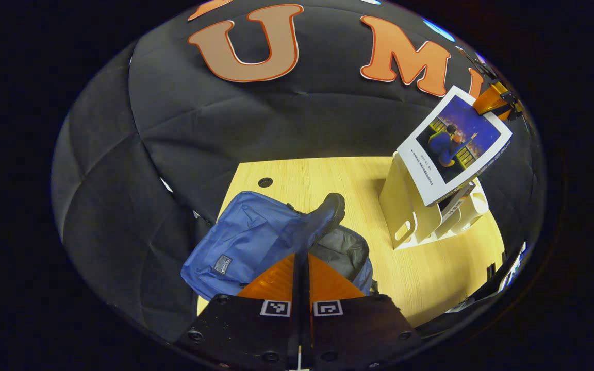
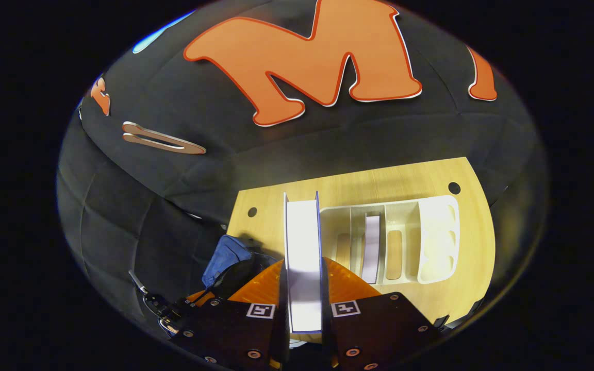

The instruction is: Open the schoolbag, grab two books from the bookshelf and put them into the schoolbag.

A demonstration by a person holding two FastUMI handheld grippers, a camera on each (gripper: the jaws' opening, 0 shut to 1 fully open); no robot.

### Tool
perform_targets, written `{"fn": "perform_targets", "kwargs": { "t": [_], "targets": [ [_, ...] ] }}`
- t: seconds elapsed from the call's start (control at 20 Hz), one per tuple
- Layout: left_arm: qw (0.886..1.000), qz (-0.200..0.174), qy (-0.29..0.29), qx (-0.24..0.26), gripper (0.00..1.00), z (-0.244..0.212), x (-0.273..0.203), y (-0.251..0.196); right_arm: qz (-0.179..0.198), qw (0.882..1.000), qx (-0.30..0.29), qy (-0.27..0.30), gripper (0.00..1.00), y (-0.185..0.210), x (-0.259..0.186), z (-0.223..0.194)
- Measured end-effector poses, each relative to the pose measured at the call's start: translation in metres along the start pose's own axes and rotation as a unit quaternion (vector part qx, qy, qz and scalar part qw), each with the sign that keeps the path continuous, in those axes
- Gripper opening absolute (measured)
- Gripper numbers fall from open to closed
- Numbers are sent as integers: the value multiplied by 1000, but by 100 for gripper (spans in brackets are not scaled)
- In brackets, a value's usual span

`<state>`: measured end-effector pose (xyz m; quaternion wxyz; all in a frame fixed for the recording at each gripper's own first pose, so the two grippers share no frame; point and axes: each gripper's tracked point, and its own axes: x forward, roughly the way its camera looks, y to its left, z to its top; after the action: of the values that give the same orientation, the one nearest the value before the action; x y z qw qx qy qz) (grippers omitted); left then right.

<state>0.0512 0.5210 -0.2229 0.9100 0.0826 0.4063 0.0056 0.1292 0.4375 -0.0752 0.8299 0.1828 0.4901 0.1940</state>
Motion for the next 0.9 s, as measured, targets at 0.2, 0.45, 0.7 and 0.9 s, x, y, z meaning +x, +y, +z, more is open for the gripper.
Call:
{"fn": "perform_targets", "kwargs": {
  "t": [0.2, 0.45, 0.7, 0.9],
  "targets": [
    [1000, 2, -4, 4, 2, 17, -7, 7, 55, 998, 24, 6, 24, 20, 1, -21],
    [1000, -3, -2, -6, 2, 28, -15, 18, 120, 989, 78, 29, 24, 49, 24, -64],
    [1000, -18, 9, -10, 1, 34, -19, 16, 145, 984, 96, 46, 23, 74, 53, -108],
    [999, -27, 12, -14, 0, 37, -19, 17, 156, 979, 128, 40, 23, 91, 78, -143]
  ]
}}
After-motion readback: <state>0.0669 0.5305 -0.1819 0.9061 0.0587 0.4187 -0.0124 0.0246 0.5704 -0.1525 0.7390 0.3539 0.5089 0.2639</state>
